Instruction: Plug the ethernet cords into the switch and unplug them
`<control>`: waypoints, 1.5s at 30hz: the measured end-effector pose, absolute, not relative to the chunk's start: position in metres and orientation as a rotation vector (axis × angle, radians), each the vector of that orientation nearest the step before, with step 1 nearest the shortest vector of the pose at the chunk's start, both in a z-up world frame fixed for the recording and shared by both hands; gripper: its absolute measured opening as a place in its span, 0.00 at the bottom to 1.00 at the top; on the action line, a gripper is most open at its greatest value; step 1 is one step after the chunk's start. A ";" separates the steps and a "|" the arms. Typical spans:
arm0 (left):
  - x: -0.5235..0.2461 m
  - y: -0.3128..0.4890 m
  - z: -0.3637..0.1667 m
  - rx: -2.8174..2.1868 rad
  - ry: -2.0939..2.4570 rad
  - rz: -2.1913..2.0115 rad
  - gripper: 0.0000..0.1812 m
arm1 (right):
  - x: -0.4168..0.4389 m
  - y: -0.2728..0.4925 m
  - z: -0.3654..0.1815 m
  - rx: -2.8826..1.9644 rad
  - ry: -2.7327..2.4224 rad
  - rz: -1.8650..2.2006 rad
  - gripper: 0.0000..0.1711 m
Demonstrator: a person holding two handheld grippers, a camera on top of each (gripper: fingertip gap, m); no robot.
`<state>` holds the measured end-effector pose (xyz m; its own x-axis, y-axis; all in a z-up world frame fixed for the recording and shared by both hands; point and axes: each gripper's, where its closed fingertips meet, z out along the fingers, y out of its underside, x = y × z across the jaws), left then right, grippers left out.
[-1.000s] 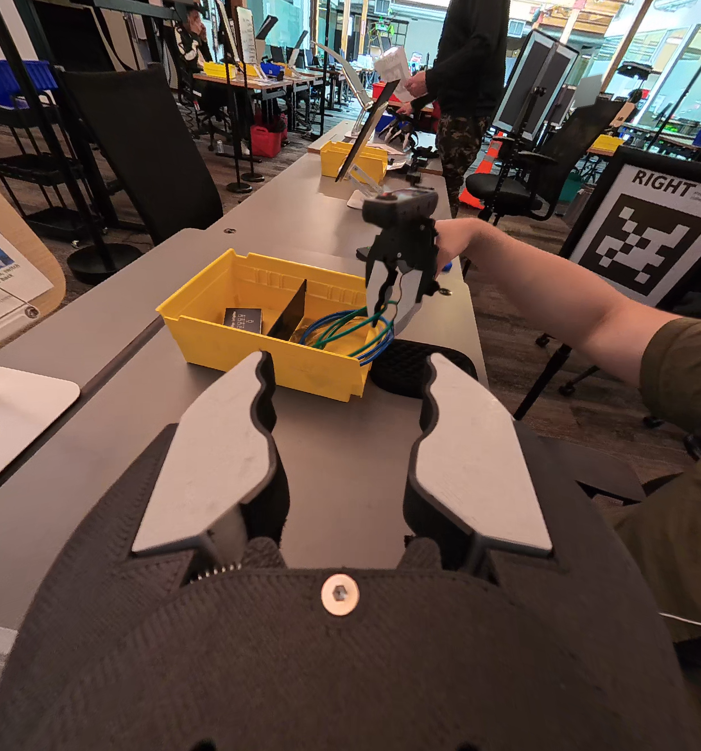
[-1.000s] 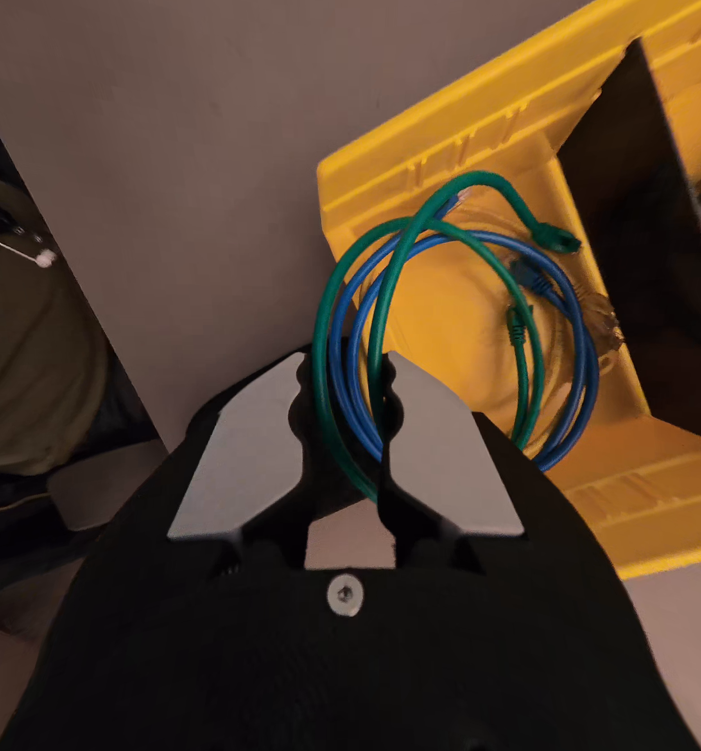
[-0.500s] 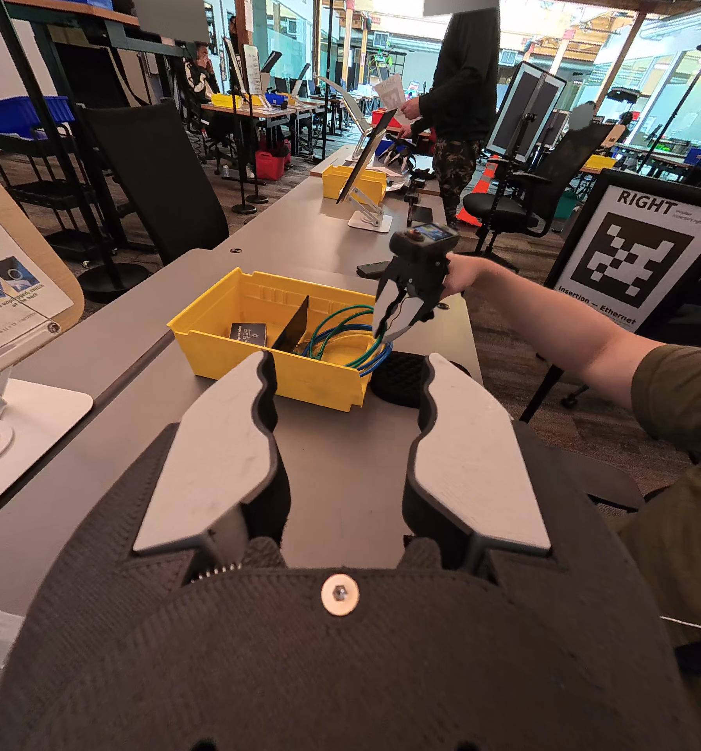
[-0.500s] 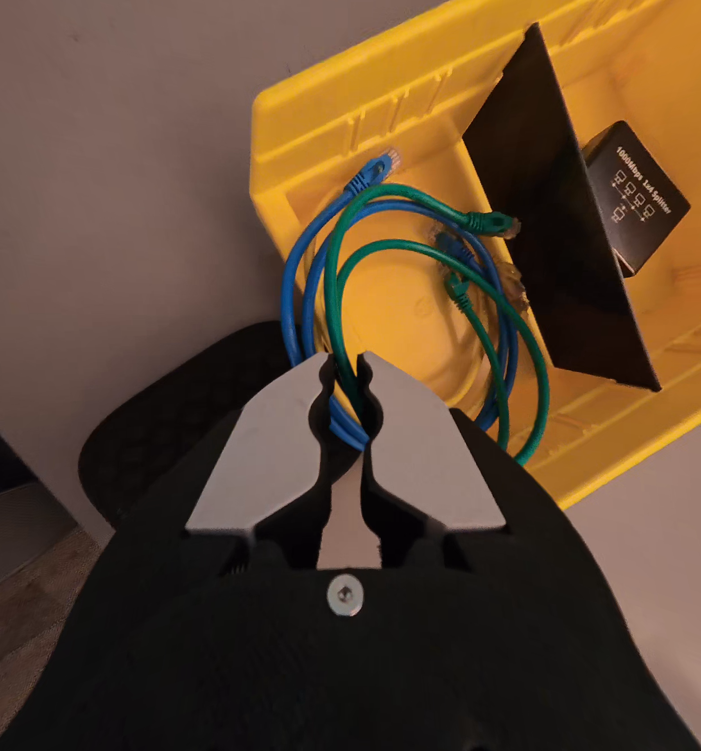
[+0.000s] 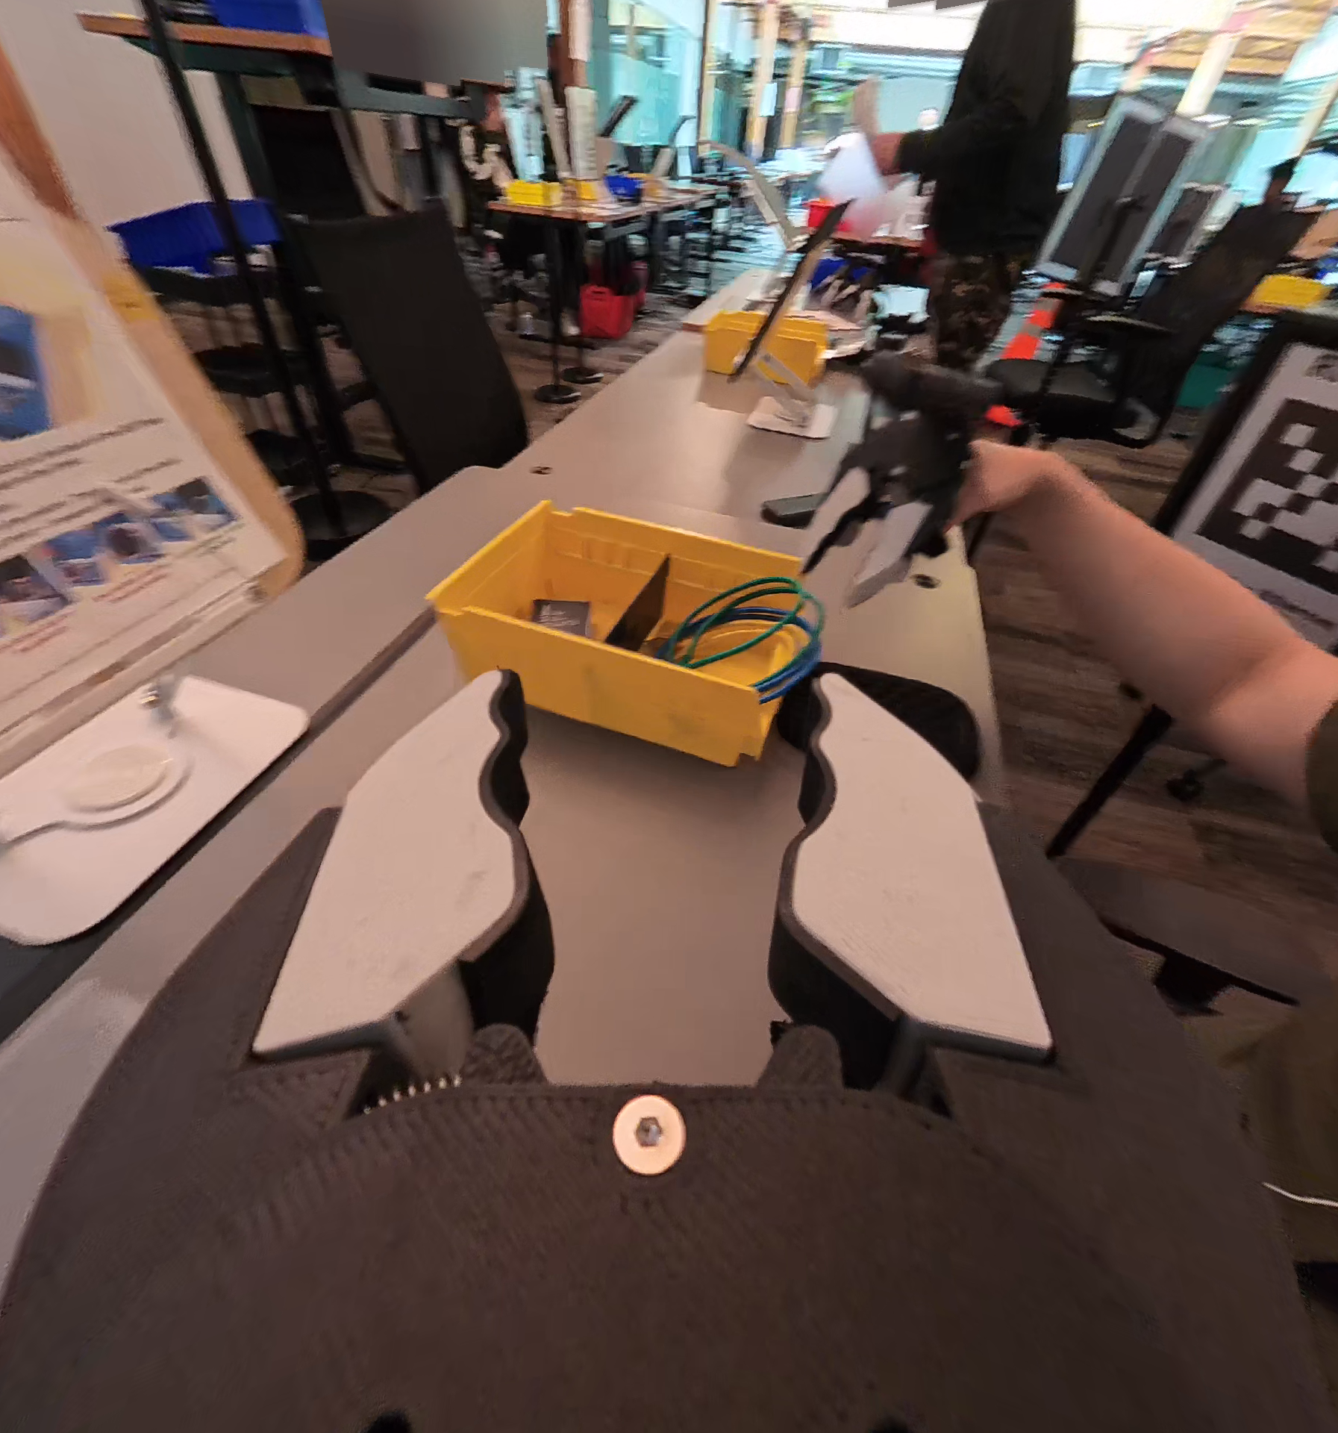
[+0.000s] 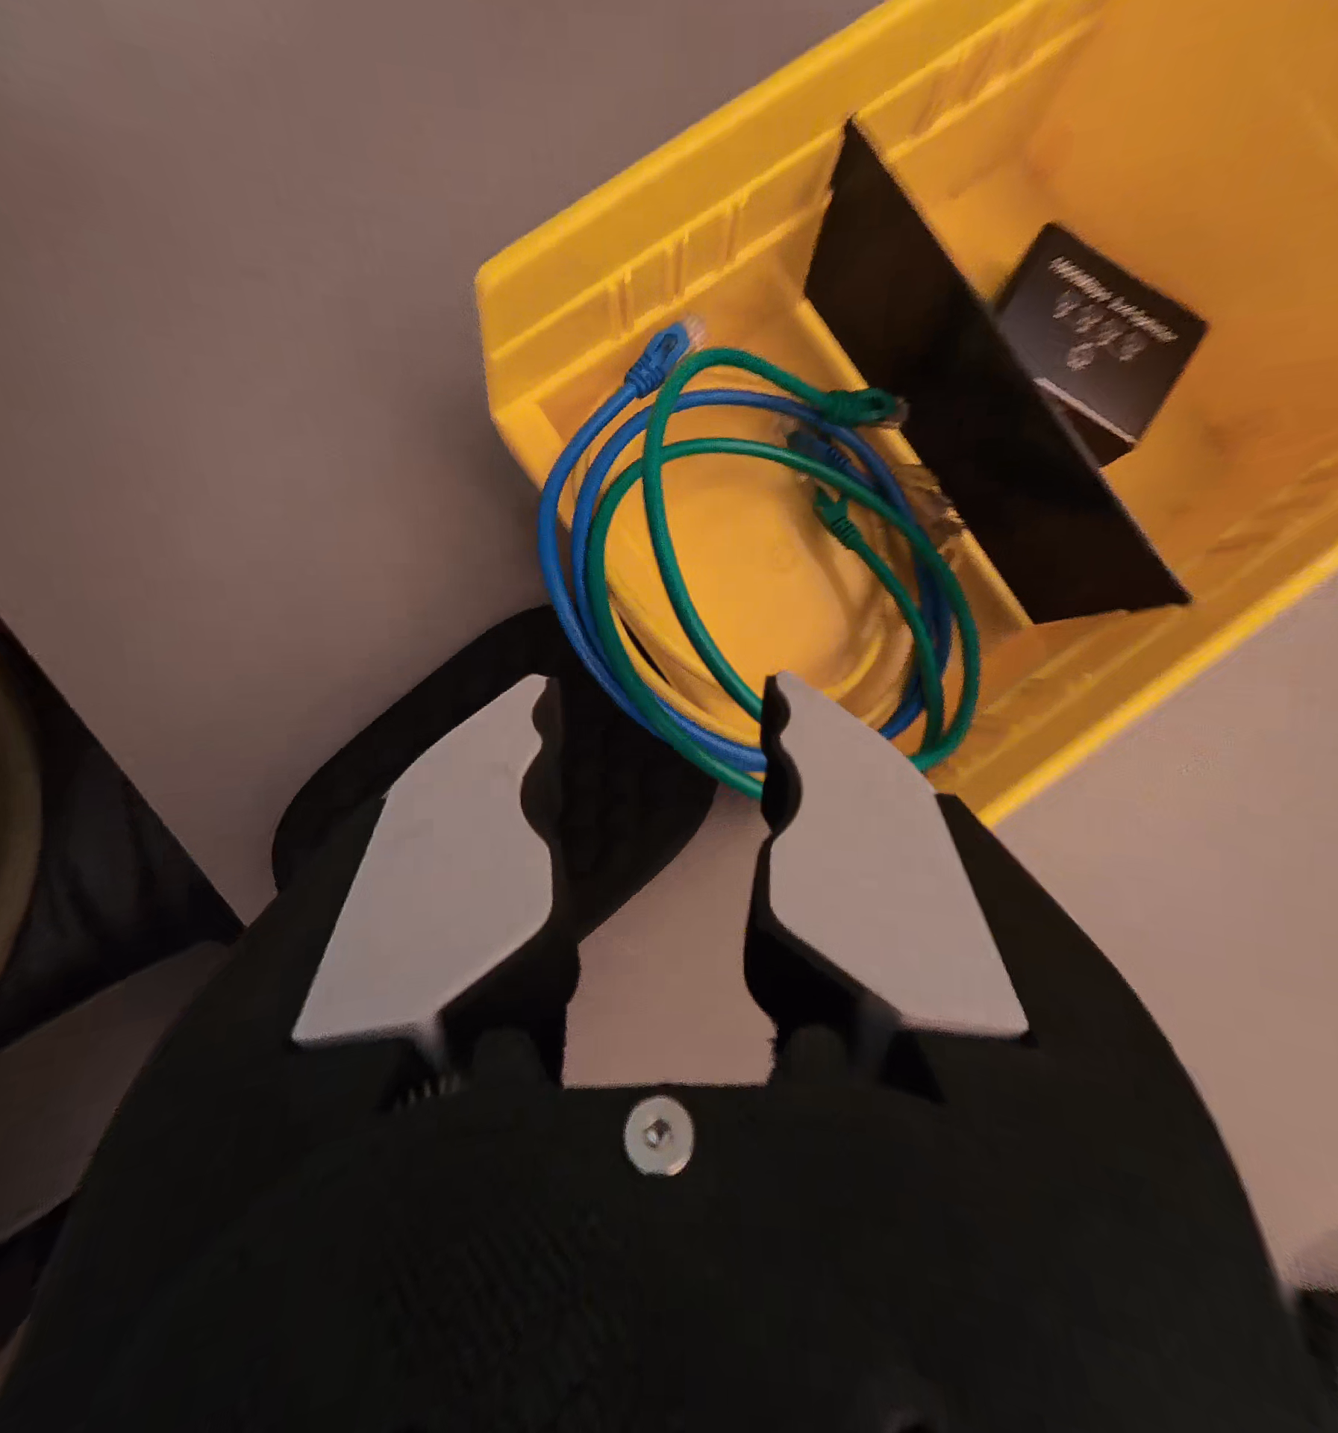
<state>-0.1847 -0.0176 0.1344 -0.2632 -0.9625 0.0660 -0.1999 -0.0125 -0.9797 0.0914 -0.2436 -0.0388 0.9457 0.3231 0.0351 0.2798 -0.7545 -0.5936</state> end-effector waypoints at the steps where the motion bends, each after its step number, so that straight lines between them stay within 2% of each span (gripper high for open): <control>1: -0.191 -0.006 0.134 -1.281 1.516 -1.286 0.38 | 0.096 -0.248 -0.031 -2.426 -0.387 0.094 0.31; 5: -0.236 0.070 0.118 -1.566 1.322 -0.854 0.39 | 0.153 -0.257 -0.014 -2.260 -0.036 -0.040 0.35; 9: -0.308 0.134 0.090 -1.879 1.090 -0.513 0.40 | 0.206 -0.267 -0.054 -2.365 0.338 -0.114 0.43; 12: -0.345 0.153 0.070 -2.041 0.987 -0.476 0.40 | 0.216 -0.255 -0.071 -2.416 0.432 -0.141 0.42; 17: -0.397 0.169 0.012 -2.376 0.959 -0.324 0.45 | 0.221 -0.225 -0.085 -2.557 0.463 -0.174 0.29; 21: -0.401 0.174 -0.014 -2.521 0.972 -0.449 0.44 | 0.226 -0.217 -0.102 -2.737 0.518 -0.178 0.24; 24: -0.412 0.181 -0.029 -2.595 0.941 -0.418 0.44 | 0.224 -0.214 -0.115 -2.809 0.631 -0.047 0.20; 29: -0.421 0.178 -0.061 -2.758 0.964 -0.416 0.44 | 0.209 -0.205 -0.126 -2.827 0.768 0.236 0.04; 36: -0.410 0.174 -0.086 -2.897 0.979 -0.578 0.32 | 0.209 -0.205 -0.128 -2.838 0.798 0.236 0.04; 37: -0.405 0.171 -0.086 -2.911 0.979 -0.647 0.27 | 0.208 -0.205 -0.128 -2.838 0.794 0.234 0.04; 39: -0.392 0.160 -0.084 -2.926 1.005 -0.823 0.08 | 0.207 -0.204 -0.128 -2.841 0.791 0.223 0.04; 45: -0.387 0.160 -0.089 -2.950 1.088 -0.621 0.06 | 0.195 -0.200 -0.128 -2.906 0.690 0.101 0.04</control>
